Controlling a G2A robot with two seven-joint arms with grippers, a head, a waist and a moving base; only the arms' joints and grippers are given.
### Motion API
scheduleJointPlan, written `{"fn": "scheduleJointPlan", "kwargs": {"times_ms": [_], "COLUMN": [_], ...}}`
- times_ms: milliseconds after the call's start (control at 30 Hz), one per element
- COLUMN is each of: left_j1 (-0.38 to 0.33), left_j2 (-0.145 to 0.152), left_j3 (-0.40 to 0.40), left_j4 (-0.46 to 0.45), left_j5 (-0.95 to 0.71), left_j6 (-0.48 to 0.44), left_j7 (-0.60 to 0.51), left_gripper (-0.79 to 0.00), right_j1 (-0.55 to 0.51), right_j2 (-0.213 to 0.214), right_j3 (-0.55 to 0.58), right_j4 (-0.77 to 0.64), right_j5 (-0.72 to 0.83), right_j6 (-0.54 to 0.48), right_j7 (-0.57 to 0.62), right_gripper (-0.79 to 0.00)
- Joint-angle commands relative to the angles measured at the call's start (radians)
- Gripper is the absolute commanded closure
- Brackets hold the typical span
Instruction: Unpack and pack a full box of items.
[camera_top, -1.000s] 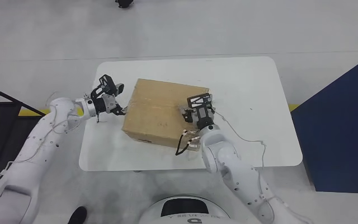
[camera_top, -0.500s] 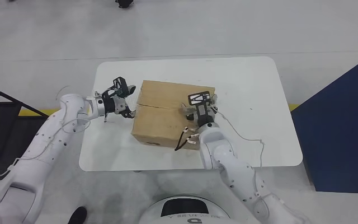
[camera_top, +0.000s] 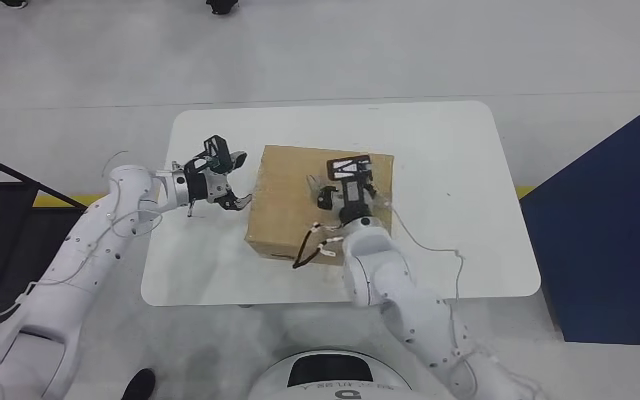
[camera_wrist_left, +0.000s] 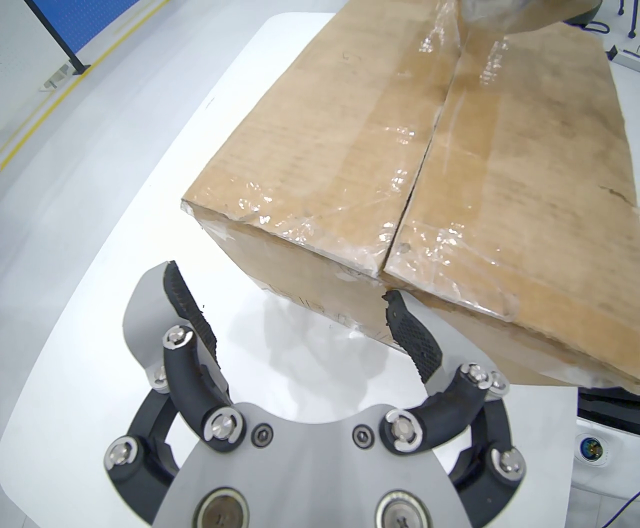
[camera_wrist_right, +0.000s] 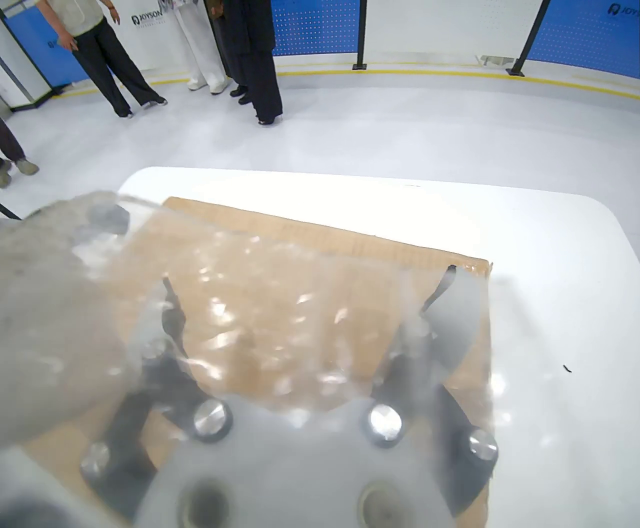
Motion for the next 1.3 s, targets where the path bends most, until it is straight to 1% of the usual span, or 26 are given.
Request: {"fn": "scheduleJointPlan", "kwargs": {"times_ms": [0, 133, 300, 433, 567, 667, 767, 900, 1100, 1167, 1233, 1267], "left_j1": [0.002, 0.008, 0.015, 0.023, 0.036, 0.046, 0.056, 0.07, 0.07, 0.07, 0.082, 0.084], "left_j2": [-0.001, -0.002, -0.004, -0.003, 0.001, 0.005, 0.011, 0.019, 0.019, 0.019, 0.016, 0.014], "left_j3": [-0.001, -0.004, -0.007, -0.019, -0.039, -0.057, -0.079, -0.111, -0.111, -0.111, -0.105, -0.102], "left_j4": [-0.002, -0.008, -0.014, -0.011, -0.005, -0.001, -0.002, -0.015, -0.015, -0.015, -0.026, -0.025], "left_j5": [0.004, 0.015, 0.024, 0.027, 0.027, 0.025, 0.022, 0.001, 0.001, 0.001, -0.002, -0.007], "left_j6": [-0.002, -0.006, -0.006, -0.005, -0.002, -0.003, -0.007, -0.022, -0.022, -0.022, 0.004, 0.01], "left_j7": [0.002, 0.008, 0.014, 0.024, 0.037, 0.043, 0.044, 0.037, 0.037, 0.037, 0.016, 0.002], "left_gripper": [-0.785, -0.785, -0.785, -0.785, -0.785, -0.785, -0.785, -0.785, -0.785, -0.785, -0.785, -0.785], "right_j1": [0.0, 0.01, 0.05, 0.043, -0.027, -0.116, -0.198, -0.198, -0.202, -0.224, -0.259, -0.279], "right_j2": [-0.007, -0.019, -0.035, -0.042, -0.032, -0.017, -0.001, -0.001, -0.002, -0.002, 0.0, 0.002], "right_j3": [0.009, 0.024, 0.009, 0.036, 0.136, 0.253, 0.38, 0.38, 0.382, 0.426, 0.497, 0.535], "right_j4": [-0.02, -0.022, 0.009, -0.043, -0.152, -0.235, -0.269, -0.269, -0.265, -0.254, -0.252, -0.246], "right_j5": [0.068, 0.124, 0.153, 0.226, 0.367, 0.489, 0.593, 0.593, 0.605, 0.694, 0.816, 0.879], "right_j6": [0.008, 0.019, 0.027, 0.014, -0.089, -0.2, -0.319, -0.319, -0.318, -0.321, -0.354, -0.365], "right_j7": [-0.017, -0.046, -0.026, -0.03, -0.025, -0.054, -0.037, -0.037, -0.039, -0.054, -0.068, -0.056], "right_gripper": [-0.785, -0.785, -0.785, -0.785, -0.785, -0.785, -0.785, -0.785, -0.785, -0.785, -0.785, -0.785]}}
